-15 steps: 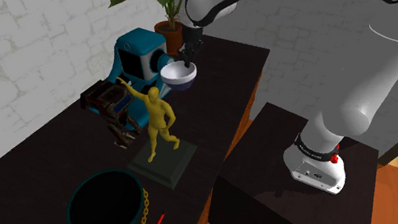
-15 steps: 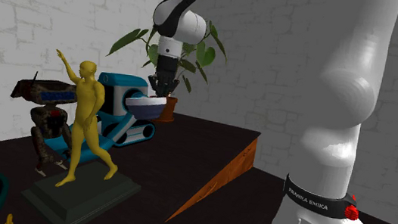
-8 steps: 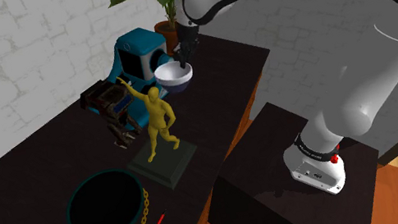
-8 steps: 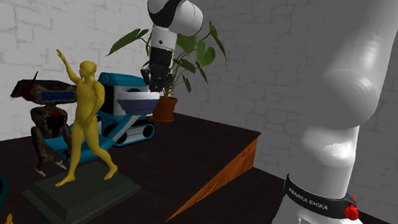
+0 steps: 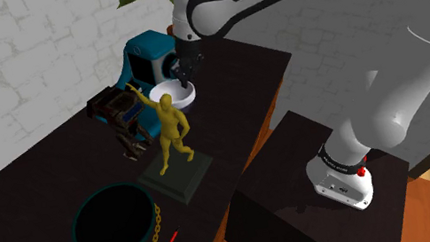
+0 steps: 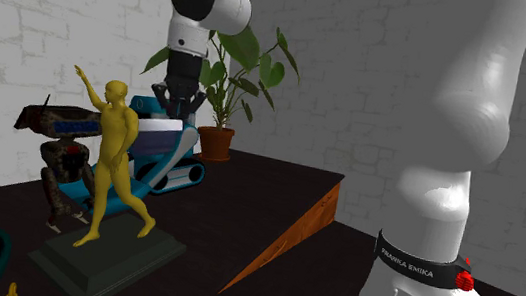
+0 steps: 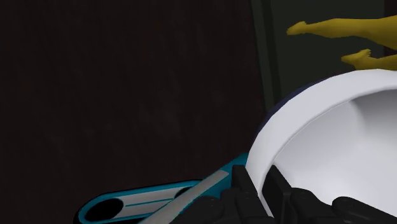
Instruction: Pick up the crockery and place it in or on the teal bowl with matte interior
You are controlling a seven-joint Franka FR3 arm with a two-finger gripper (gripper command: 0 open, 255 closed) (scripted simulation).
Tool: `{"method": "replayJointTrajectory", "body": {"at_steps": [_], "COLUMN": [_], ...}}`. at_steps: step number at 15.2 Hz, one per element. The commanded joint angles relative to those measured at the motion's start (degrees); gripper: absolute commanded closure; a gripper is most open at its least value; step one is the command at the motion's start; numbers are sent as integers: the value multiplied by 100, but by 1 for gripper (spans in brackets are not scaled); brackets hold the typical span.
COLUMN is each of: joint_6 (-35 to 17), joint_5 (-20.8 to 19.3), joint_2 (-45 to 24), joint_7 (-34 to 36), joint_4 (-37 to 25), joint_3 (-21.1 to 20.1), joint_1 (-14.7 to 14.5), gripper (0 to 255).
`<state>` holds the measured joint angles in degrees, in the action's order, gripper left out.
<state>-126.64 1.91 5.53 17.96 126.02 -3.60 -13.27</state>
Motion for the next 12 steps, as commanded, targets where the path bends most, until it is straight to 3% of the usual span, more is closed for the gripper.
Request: {"method": "replayJointTrajectory", "body": {"at_steps": [1, 12], "joint_6": [46, 286], "joint_5": [-23, -277], "joint_2": [-12, -517], "joint_7": [308, 1963], "joint_4": [-68, -814], "joint_3": [-159, -981], "joint_1": [-126, -824], "gripper": [255, 255]}}
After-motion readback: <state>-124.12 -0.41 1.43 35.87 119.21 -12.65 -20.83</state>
